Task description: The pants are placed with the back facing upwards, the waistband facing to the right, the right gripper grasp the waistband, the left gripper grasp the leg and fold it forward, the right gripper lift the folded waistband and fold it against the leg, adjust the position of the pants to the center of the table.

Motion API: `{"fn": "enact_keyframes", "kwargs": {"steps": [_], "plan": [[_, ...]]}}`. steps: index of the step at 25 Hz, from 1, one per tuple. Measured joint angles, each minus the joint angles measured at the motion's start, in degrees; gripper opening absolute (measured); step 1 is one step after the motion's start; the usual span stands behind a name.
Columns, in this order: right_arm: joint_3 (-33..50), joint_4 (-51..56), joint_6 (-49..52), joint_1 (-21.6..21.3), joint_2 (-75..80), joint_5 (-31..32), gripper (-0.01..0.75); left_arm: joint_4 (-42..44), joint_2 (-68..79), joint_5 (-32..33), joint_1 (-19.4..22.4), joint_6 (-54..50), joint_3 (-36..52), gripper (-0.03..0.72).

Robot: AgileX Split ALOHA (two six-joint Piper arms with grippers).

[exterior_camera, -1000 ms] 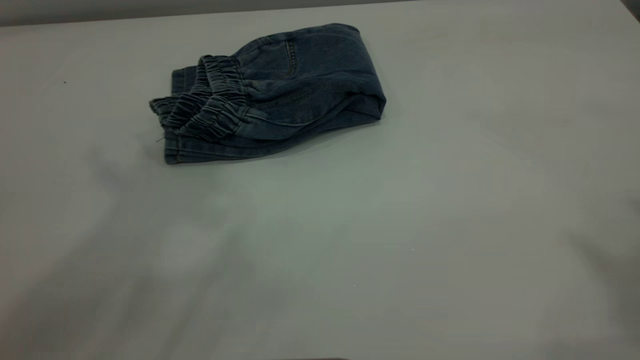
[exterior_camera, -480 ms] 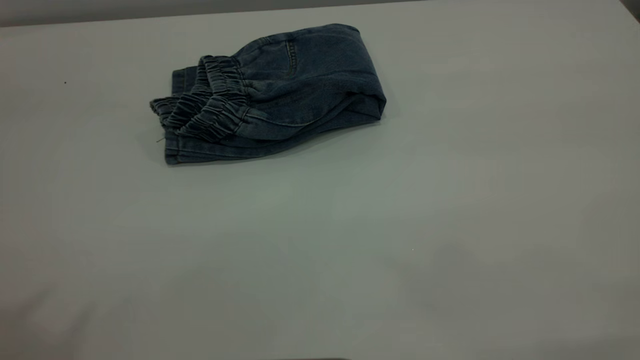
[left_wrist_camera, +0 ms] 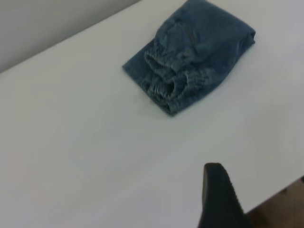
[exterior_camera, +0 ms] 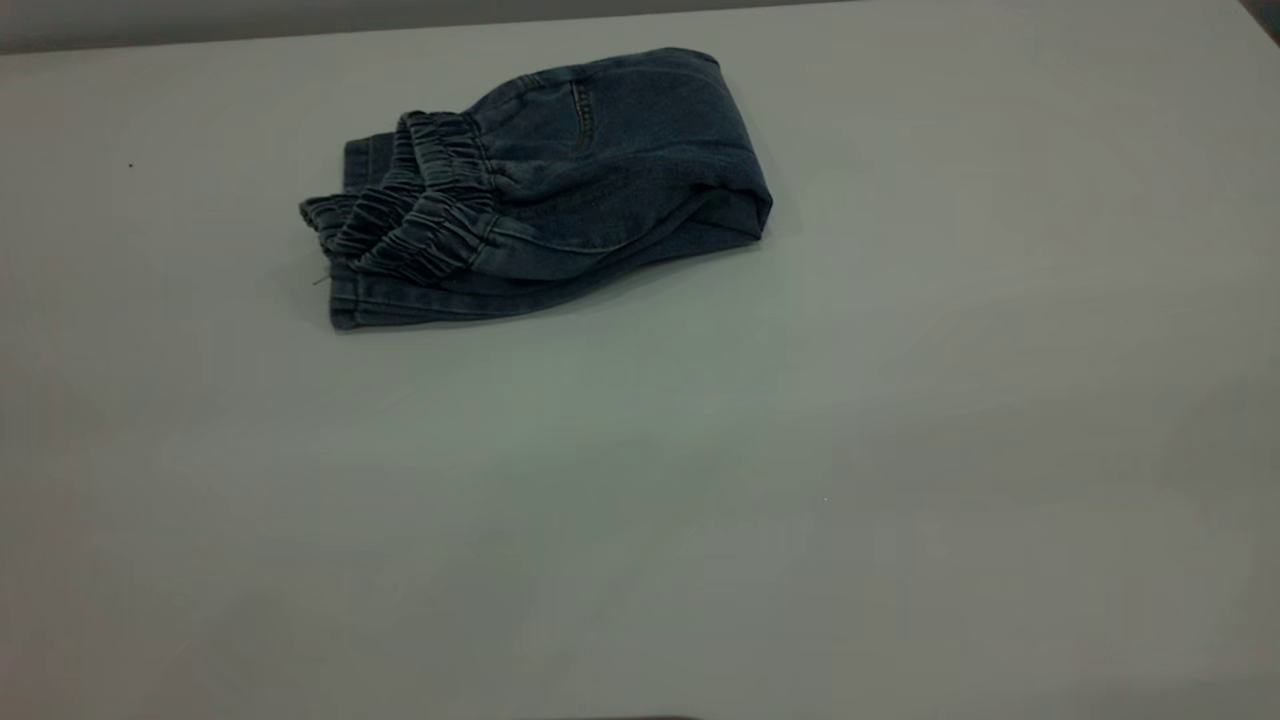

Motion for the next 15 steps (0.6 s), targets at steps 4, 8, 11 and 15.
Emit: {"fn": "enact_keyframes", "kwargs": {"steps": [4, 8, 11, 15], "plan": [[6.52, -4.45, 0.0, 0.0, -4.49, 0.0, 0.58, -0.11, -4.43, 0.0, 0.0, -0.05, 5.59, 0.379], [11.51, -8.16, 0.0, 0.0, -6.85, -2.33, 0.58, -0.22, -6.45, 0.0, -0.05, -0.11, 11.2, 0.379], [14.84, -9.43, 0.0, 0.0, -7.06, -3.77, 0.58, -0.35, -6.57, 0.0, -0.05, -0.17, 14.58, 0.379], [18.67, -10.77, 0.0, 0.0, -7.06, -5.74, 0.58, -1.14, -6.57, 0.0, -0.05, -0.17, 18.15, 0.379]]}}
